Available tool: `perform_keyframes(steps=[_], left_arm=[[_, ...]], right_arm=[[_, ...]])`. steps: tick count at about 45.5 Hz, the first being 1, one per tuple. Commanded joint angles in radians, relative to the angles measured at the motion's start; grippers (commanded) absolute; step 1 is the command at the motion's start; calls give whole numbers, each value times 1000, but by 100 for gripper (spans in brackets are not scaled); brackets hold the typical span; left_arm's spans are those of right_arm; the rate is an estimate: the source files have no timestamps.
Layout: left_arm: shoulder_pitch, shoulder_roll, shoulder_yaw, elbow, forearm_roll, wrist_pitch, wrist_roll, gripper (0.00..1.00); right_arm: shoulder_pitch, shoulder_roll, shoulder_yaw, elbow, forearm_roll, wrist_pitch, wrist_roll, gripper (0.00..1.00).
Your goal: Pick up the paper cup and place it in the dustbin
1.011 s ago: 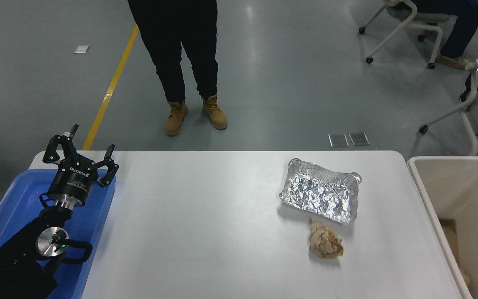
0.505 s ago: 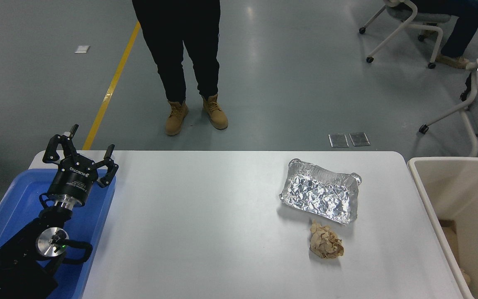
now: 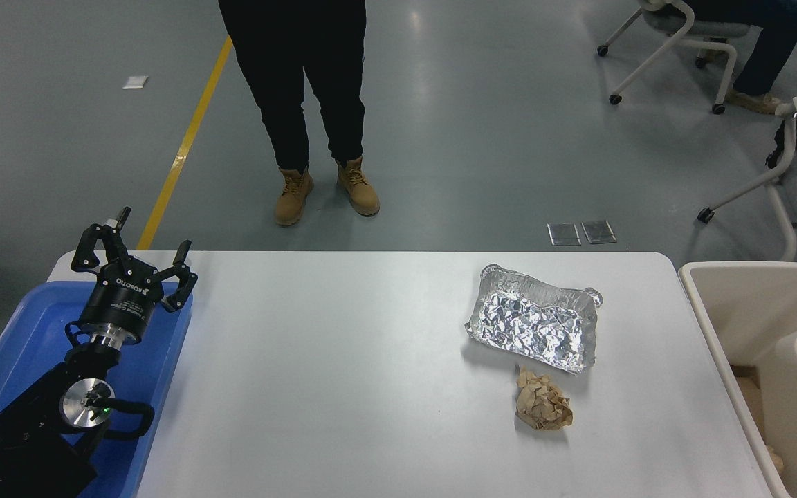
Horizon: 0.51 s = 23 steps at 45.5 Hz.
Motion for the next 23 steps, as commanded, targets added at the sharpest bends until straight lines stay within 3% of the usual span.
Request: perform_keyframes(steps=[1, 23], left_arm=[[0, 0, 0, 1, 0, 0, 0, 98], [0, 0, 0, 0, 0, 0, 0, 98]], right_arm=[[-8, 6, 7, 3, -5, -40, 1, 100], [76, -16, -59, 44, -11, -16, 2, 100]])
